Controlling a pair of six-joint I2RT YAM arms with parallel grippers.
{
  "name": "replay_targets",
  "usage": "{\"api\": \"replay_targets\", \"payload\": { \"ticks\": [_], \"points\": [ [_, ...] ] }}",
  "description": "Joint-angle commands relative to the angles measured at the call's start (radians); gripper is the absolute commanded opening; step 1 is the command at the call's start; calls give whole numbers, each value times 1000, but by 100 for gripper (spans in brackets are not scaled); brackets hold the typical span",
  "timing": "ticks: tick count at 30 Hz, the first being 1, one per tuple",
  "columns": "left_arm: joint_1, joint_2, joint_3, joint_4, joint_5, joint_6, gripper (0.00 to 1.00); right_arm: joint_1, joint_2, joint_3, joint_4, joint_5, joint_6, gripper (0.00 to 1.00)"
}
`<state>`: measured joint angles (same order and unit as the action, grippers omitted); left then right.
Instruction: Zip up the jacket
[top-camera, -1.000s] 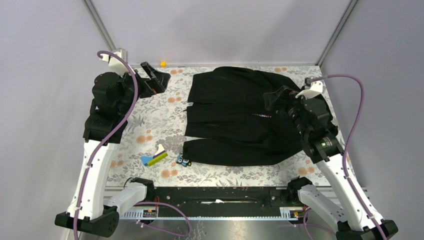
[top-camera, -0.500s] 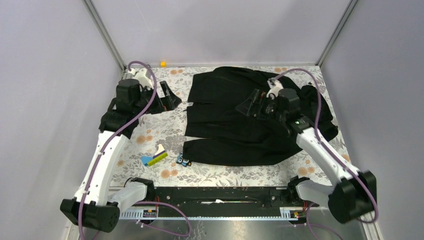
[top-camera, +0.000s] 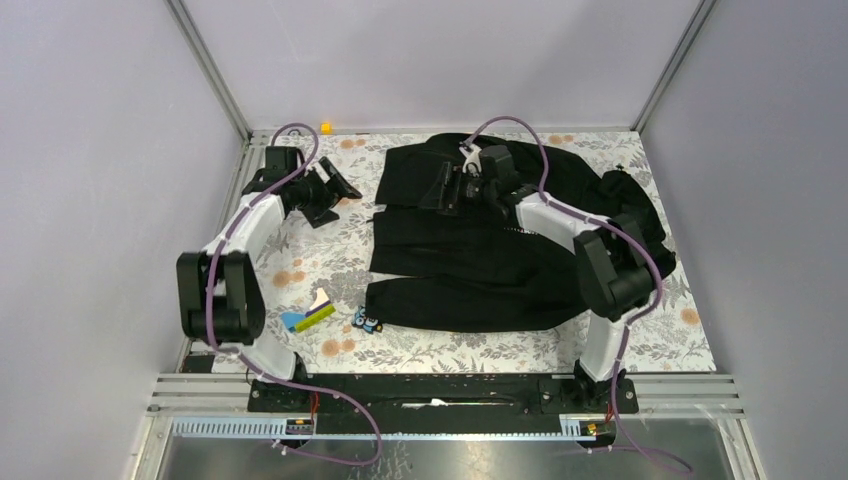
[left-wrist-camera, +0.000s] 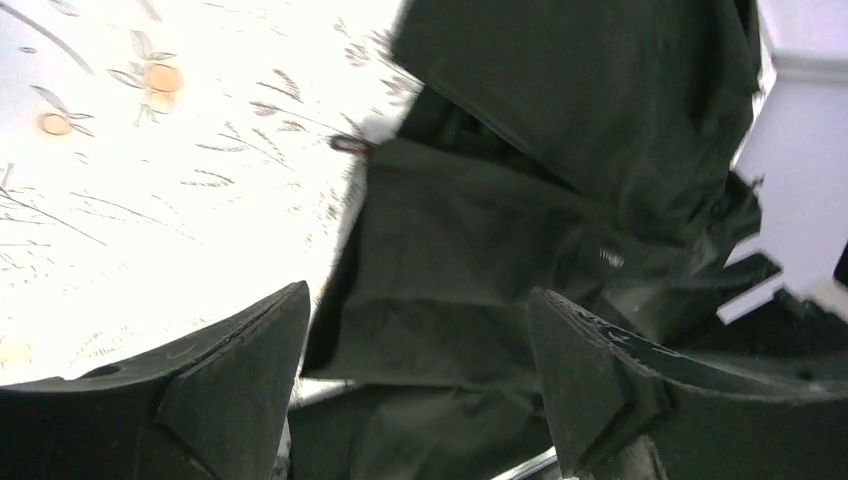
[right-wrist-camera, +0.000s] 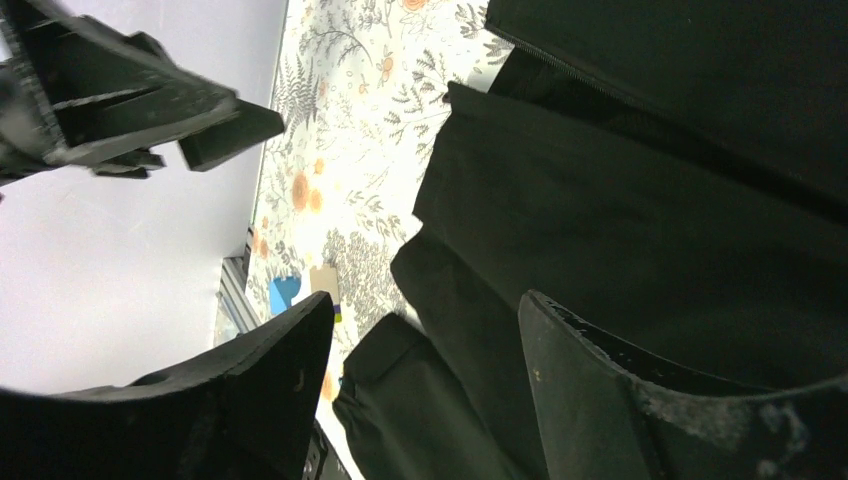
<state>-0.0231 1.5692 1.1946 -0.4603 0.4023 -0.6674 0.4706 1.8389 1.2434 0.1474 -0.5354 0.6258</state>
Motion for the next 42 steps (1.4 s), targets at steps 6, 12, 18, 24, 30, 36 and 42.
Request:
{"api": "replay_targets", "payload": {
  "ticks": [6, 12, 18, 24, 30, 36, 42],
  "points": [
    [72, 225, 80, 173, 127, -166, 84, 88, 208, 172, 69, 27, -48, 85],
    [97, 227, -14, 273, 169, -158, 99, 92, 309, 359, -119, 76, -300, 87],
    [105, 228, -47, 344, 241, -180, 99, 97, 377, 475, -124, 23, -533, 87],
    [105, 206, -62, 361, 244, -170, 99, 110, 473, 575, -116, -57, -732, 81],
    [106, 248, -53, 344, 242, -174, 99, 114, 602, 799, -312, -49, -859, 76],
    [105, 281, -56, 344, 261, -187, 99, 148, 635, 828, -376, -45, -976, 65],
    [106, 307, -91, 364, 278, -250, 95, 183, 613, 773, -369, 1, -974, 61]
  ]
}}
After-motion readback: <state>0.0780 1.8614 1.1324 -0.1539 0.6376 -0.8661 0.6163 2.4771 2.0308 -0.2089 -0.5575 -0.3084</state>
